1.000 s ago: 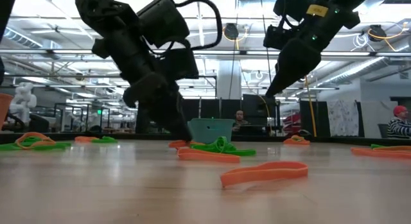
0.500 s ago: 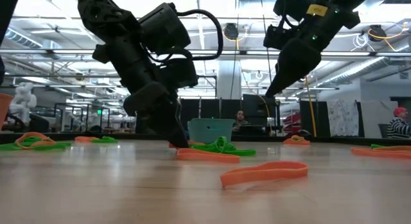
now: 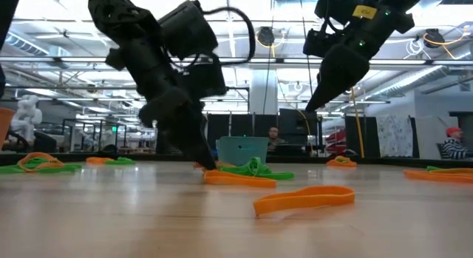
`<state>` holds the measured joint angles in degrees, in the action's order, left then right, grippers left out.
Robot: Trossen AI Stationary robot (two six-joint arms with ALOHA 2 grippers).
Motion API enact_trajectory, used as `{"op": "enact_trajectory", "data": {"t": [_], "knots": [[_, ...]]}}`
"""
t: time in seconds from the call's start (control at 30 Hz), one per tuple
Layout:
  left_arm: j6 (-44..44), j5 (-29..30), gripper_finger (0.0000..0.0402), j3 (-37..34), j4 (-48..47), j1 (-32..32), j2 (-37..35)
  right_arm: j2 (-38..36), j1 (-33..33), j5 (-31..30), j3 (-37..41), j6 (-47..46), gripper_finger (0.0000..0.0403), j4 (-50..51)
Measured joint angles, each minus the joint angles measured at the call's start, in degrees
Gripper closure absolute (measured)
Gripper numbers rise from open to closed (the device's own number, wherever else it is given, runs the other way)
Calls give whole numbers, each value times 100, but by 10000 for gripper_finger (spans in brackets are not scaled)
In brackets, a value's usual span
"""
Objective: Sort rubber bands into baskets
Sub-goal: Put the orange rubber band into the orange bin
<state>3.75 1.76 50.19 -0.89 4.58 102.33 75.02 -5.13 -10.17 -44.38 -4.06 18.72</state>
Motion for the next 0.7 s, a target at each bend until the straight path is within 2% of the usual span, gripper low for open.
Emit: {"op": "enact_trajectory", "data": {"t": [0.2,0.33,0.5,0.63,0.7], "knots": [[43,-26,398,4,-341,98,-757,0,1,4,0,-83,230,57],[331,-735,399,7,-759,337,-1390,0,12,4,0,-127,230,77],[1521,-1584,400,7,-1686,955,-2014,0,74,1,2,-127,230,92],[2978,-2154,400,7,-2563,1648,-2321,0,74,1,2,-118,230,82],[3713,-2214,400,7,-2884,2016,-2443,0,74,-1,2,-111,230,75]]}}
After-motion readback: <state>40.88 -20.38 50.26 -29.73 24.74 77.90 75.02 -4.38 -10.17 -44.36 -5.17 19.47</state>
